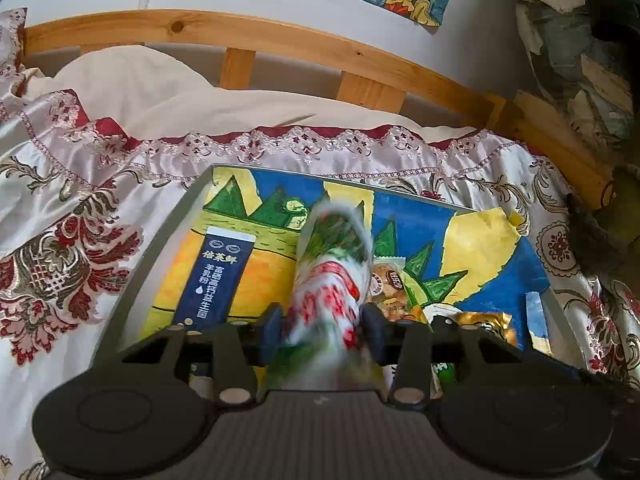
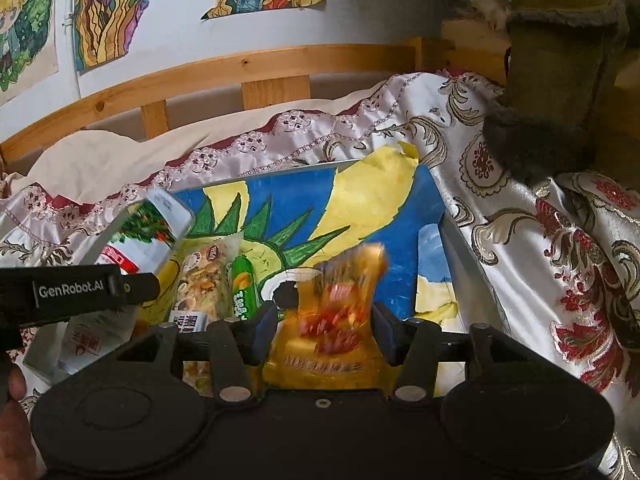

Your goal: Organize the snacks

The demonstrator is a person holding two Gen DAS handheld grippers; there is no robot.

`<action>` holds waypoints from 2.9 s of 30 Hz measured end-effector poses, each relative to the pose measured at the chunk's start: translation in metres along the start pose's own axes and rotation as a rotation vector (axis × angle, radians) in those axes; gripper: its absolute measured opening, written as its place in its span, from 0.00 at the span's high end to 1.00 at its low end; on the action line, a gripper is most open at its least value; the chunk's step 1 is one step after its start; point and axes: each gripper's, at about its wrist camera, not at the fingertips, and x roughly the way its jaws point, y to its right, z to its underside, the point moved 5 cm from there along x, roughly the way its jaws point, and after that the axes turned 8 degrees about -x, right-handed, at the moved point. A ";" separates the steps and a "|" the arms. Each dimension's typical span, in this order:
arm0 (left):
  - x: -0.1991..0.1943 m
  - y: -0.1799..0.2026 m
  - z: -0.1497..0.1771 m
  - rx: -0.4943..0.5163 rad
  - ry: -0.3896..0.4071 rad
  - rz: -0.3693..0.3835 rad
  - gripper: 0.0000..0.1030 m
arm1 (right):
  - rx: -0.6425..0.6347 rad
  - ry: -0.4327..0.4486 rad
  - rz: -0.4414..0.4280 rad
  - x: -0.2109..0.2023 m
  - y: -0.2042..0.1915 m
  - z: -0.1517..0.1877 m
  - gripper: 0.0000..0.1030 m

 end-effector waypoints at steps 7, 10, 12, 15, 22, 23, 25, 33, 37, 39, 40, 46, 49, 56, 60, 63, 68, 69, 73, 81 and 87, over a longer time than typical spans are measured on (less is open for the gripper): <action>-0.027 -0.003 -0.007 -0.019 0.037 -0.009 0.40 | -0.046 0.057 0.017 -0.023 -0.002 -0.010 0.29; -0.053 0.000 -0.013 0.000 0.084 -0.007 0.26 | -0.036 0.096 0.010 -0.041 0.003 -0.015 0.17; -0.072 0.003 -0.019 0.011 0.123 -0.016 0.17 | -0.012 0.120 -0.005 -0.055 0.009 -0.018 0.13; -0.104 0.009 -0.024 0.023 0.179 -0.015 0.08 | 0.014 0.149 -0.035 -0.079 0.013 -0.023 0.08; -0.175 0.016 -0.017 0.076 0.275 -0.072 0.01 | 0.038 0.253 -0.031 -0.151 0.017 -0.025 0.01; -0.186 0.017 -0.013 0.094 0.285 -0.076 0.01 | 0.052 0.270 -0.036 -0.161 0.019 -0.022 0.01; -0.204 0.018 -0.004 0.117 0.301 -0.072 0.01 | 0.070 0.296 -0.046 -0.179 0.020 -0.014 0.01; -0.270 0.007 0.040 0.174 0.320 -0.045 0.00 | 0.081 0.381 -0.028 -0.251 0.017 0.014 0.01; -0.296 -0.004 0.065 0.188 0.309 -0.064 0.00 | 0.068 0.367 -0.034 -0.277 0.015 0.036 0.01; -0.307 -0.010 0.076 0.178 0.304 -0.064 0.00 | 0.071 0.351 -0.041 -0.286 0.015 0.046 0.01; -0.311 -0.013 0.081 0.176 0.302 -0.063 0.00 | 0.071 0.341 -0.046 -0.291 0.015 0.052 0.01; -0.336 -0.033 0.106 0.188 0.301 -0.096 0.00 | 0.026 0.306 -0.058 -0.318 0.008 0.077 0.01; -0.347 -0.037 0.110 0.170 0.302 -0.107 0.00 | 0.006 0.299 -0.050 -0.326 0.006 0.085 0.01; -0.365 -0.045 0.119 0.156 0.311 -0.126 0.00 | 0.040 0.292 -0.058 -0.342 0.008 0.096 0.01; -0.372 -0.047 0.125 0.147 0.306 -0.138 0.00 | 0.096 0.232 -0.093 -0.346 0.011 0.106 0.01; -0.380 -0.047 0.130 0.149 0.311 -0.142 0.00 | 0.121 0.241 -0.090 -0.357 0.015 0.111 0.01; -0.397 -0.047 0.141 0.139 0.318 -0.143 0.00 | 0.133 0.216 -0.101 -0.370 0.019 0.120 0.01; -0.400 -0.047 0.143 0.138 0.320 -0.146 0.00 | 0.127 0.218 -0.102 -0.374 0.019 0.122 0.01; -0.416 -0.048 0.151 0.123 0.331 -0.148 0.00 | 0.103 0.231 -0.106 -0.388 0.017 0.125 0.01; -0.435 -0.035 0.157 0.108 0.329 -0.149 0.00 | 0.048 0.273 -0.130 -0.423 0.018 0.134 0.01; -0.438 -0.018 0.152 0.114 0.323 -0.143 0.00 | -0.065 0.296 -0.063 -0.442 0.019 0.129 0.01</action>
